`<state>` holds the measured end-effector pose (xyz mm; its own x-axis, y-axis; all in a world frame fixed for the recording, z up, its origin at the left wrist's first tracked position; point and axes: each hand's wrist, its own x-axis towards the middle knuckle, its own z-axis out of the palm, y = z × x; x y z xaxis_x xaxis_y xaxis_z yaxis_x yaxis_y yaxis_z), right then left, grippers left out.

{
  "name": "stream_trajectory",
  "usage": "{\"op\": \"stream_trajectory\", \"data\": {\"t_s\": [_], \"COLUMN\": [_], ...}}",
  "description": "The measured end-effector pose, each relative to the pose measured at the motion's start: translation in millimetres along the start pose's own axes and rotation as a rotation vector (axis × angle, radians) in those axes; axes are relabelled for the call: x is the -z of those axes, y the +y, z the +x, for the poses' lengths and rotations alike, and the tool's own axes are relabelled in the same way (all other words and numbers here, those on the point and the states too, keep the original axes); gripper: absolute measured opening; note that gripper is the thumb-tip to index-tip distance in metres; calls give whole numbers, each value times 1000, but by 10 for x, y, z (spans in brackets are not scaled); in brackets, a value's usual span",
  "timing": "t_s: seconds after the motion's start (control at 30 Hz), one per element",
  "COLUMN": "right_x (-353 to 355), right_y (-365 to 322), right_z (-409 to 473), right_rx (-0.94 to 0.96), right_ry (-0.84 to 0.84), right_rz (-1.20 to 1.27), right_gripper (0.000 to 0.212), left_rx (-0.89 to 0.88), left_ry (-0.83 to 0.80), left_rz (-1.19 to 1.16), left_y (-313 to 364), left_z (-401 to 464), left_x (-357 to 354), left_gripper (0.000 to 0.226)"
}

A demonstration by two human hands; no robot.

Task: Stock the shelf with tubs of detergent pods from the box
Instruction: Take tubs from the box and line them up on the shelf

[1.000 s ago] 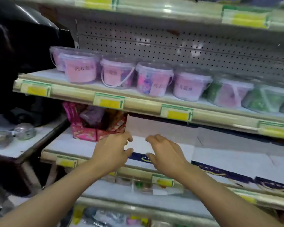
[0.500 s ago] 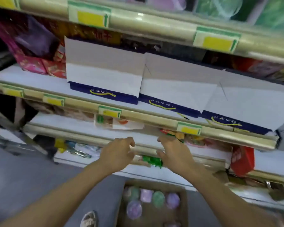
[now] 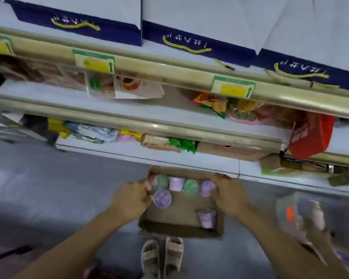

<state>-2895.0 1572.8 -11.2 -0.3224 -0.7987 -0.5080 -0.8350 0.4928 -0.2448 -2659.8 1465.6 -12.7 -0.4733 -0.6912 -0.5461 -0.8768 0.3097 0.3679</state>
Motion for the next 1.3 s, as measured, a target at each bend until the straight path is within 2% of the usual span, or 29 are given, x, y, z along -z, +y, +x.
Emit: {"op": "stream_trajectory", "data": {"t_s": [0.1,0.2,0.37,0.5,0.67,0.8,0.87,0.97,1.17,1.3], "right_x": [-328,-674,-1300,-1843,-2553,-3021,-3314,-3687,-4375,-4675], "right_y": [86,143,330,496,719,850,914,970,1097,1191], "right_z": [87,203,478,839,1470,1984,2243,2630,3206,3395], "right_rx": [-63,-112,-102,-81,23,62,63,89,101,134], "right_ry": [-36,-85,-88,-103,-130,-104,-95,-82,22,62], "right_rz": [37,44,104,131,93,92,105,104,64,-21], "right_gripper": [33,34,32,36,46,50,55,63,87,98], "left_rx": [29,69,102,193,234,275,299,328,567,611], "left_ry": [-49,-97,-168,-190,-148,-85,-40,24,43,66], "left_rz": [-17,-42,-96,-120,-153,-257,-308,-351,-499,-566], "left_y": [-152,-292,-532,-706,-991,-1279,-1391,-1494,-1646,-1716], "left_z": [143,312,694,1093,1764,2378,2651,2991,3481,3692], "left_x": [-281,-575,-1139,-1673,-2430,-3043,-3326,-3614,-4100,-4257], "left_gripper": [8,20,29,34,40,75,83,87,81,78]}}
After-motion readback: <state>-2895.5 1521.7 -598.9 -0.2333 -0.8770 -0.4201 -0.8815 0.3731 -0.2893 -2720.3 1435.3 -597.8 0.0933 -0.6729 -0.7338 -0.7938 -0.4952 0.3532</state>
